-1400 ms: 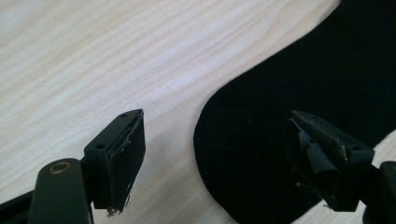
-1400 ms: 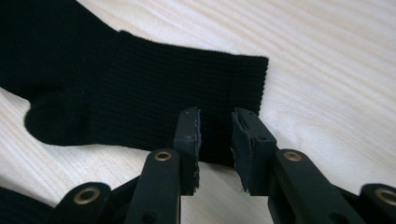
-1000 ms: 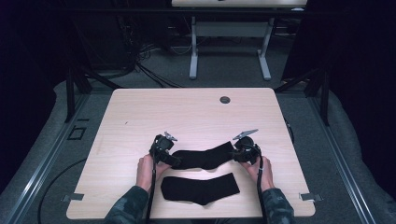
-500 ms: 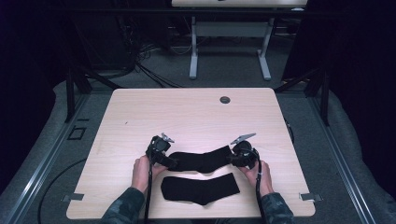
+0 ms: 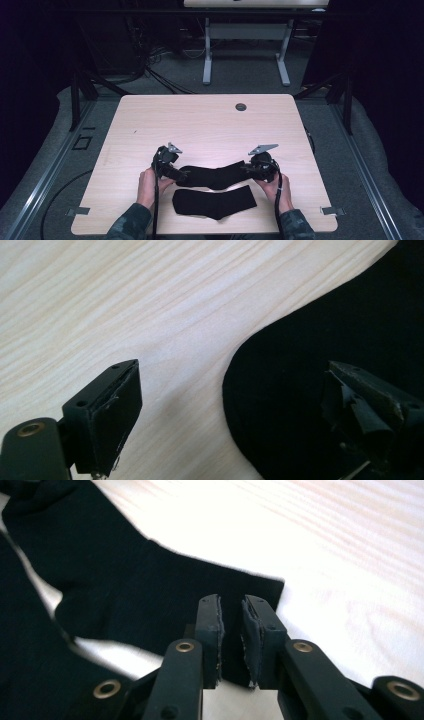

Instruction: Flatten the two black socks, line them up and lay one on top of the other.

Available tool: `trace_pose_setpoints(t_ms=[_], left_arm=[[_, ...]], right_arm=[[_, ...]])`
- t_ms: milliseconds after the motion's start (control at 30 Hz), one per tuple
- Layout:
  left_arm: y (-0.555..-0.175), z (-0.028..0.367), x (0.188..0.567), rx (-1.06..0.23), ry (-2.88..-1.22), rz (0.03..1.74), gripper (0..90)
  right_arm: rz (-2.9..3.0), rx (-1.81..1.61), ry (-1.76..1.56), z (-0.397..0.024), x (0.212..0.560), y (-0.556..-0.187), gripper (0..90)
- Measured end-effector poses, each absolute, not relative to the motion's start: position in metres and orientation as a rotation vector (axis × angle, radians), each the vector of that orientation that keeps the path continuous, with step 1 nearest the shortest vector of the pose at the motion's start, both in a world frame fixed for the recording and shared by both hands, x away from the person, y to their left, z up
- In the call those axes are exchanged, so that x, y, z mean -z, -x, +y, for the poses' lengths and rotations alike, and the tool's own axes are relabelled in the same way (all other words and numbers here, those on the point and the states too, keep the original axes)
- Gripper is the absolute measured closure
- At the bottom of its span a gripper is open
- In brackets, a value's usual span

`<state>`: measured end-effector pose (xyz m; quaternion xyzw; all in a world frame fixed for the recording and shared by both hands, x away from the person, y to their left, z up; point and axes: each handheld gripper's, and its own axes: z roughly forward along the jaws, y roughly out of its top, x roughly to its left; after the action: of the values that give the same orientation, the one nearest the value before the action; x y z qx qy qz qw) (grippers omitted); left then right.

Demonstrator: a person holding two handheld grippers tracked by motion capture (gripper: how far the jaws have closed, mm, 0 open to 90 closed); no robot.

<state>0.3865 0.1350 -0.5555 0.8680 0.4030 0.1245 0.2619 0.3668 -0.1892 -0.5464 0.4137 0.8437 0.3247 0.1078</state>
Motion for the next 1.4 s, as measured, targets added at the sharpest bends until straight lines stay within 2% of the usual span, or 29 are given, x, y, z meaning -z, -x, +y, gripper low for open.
trace_pose_setpoints(t_ms=[233, 833, 1400], left_arm=[[-0.393, 0.129, 0.568, -0.31, -2.401, 1.124, 10.6], [-0.387, 0.135, 0.569, -0.296, -2.41, 1.107, 9.9], [-0.39, 0.139, 0.568, -0.286, -2.434, 1.092, 9.8]], right_arm=[[2.543, -0.831, -1.199, -0.178, 0.561, -0.382, 76.7], [2.504, -0.908, -1.244, -0.181, 0.566, -0.36, 79.7], [2.518, -0.911, -1.223, -0.185, 0.566, -0.361, 82.2]])
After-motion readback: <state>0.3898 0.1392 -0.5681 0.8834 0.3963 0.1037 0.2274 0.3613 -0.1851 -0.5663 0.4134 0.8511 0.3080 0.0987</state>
